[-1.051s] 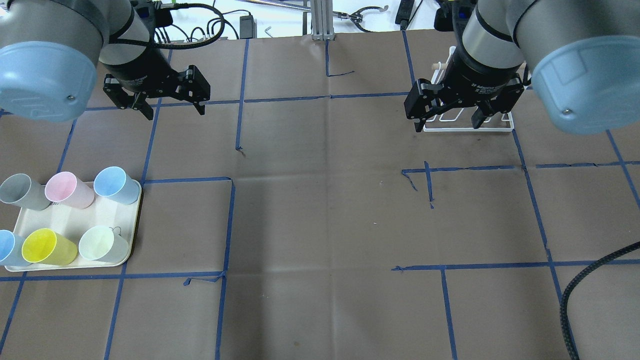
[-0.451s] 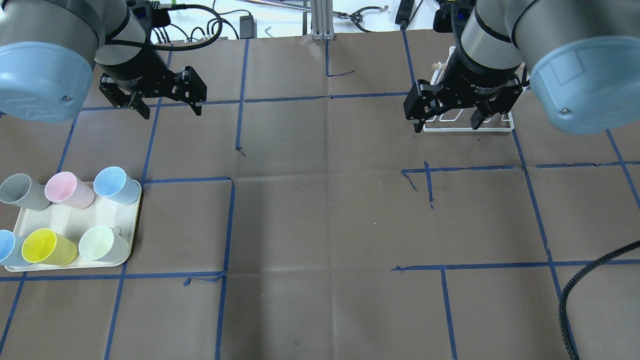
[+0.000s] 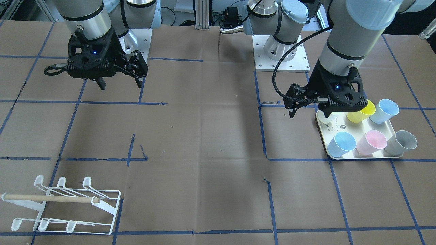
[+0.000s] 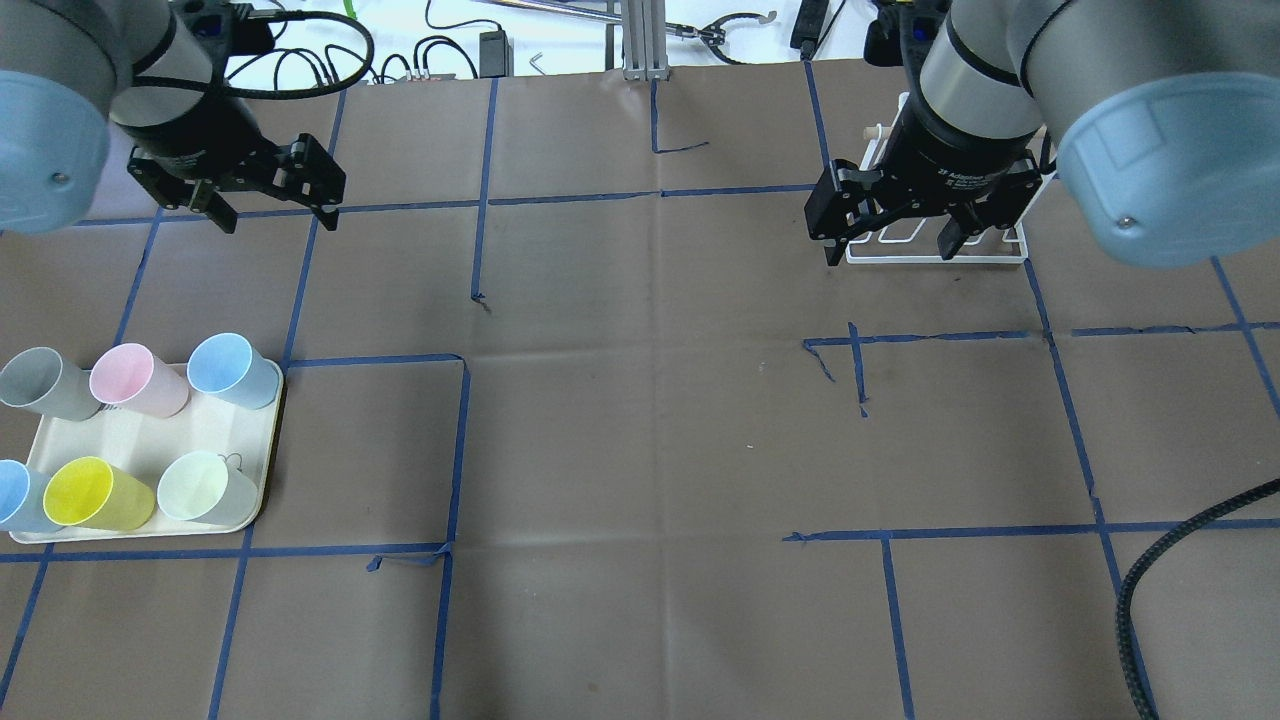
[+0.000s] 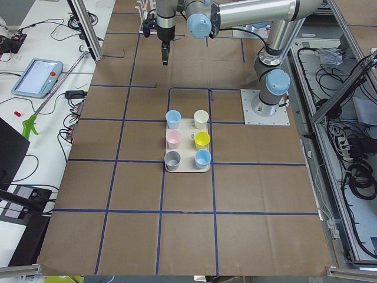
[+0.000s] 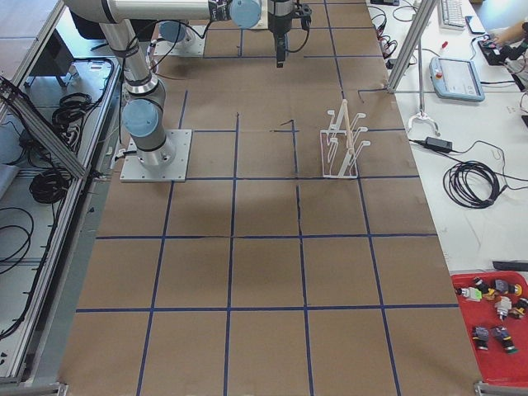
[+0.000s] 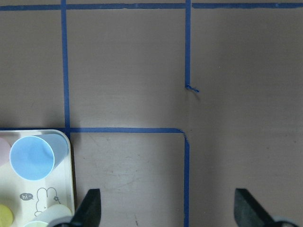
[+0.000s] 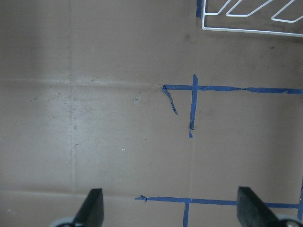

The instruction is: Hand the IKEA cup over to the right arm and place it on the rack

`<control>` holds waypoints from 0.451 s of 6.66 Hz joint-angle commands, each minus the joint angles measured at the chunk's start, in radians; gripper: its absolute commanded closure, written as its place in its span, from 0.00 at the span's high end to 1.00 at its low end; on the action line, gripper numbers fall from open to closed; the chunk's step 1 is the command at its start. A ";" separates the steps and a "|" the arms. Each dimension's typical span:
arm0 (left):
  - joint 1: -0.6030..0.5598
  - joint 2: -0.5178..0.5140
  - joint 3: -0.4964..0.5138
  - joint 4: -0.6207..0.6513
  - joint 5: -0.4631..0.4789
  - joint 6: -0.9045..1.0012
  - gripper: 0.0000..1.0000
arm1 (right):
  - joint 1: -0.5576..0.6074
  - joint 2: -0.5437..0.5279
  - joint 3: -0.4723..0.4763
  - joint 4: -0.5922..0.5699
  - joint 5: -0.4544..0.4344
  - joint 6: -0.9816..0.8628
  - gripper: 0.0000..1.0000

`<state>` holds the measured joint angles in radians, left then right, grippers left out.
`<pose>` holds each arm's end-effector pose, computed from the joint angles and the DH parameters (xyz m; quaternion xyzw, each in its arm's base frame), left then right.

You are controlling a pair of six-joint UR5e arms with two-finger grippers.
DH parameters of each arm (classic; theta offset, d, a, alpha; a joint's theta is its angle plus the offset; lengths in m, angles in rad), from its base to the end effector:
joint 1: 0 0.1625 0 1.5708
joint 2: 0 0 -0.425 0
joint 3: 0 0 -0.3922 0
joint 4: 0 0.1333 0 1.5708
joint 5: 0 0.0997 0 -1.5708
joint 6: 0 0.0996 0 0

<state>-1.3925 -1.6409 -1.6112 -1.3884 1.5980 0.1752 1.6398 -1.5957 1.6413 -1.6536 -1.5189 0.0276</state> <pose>-0.0352 -0.5410 0.4511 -0.0020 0.9993 -0.0330 0.0197 0.1715 -0.4738 0.4738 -0.0212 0.9993 -0.0173 0.0268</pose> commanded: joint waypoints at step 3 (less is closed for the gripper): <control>0.214 0.006 -0.082 0.063 -0.004 0.199 0.99 | 0.000 0.003 0.005 -0.032 0.003 0.003 1.00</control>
<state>-1.2173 -1.6363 -1.6630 -1.3511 1.5962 0.3395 1.6398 -1.5930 1.6434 -1.6722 -1.5172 0.0300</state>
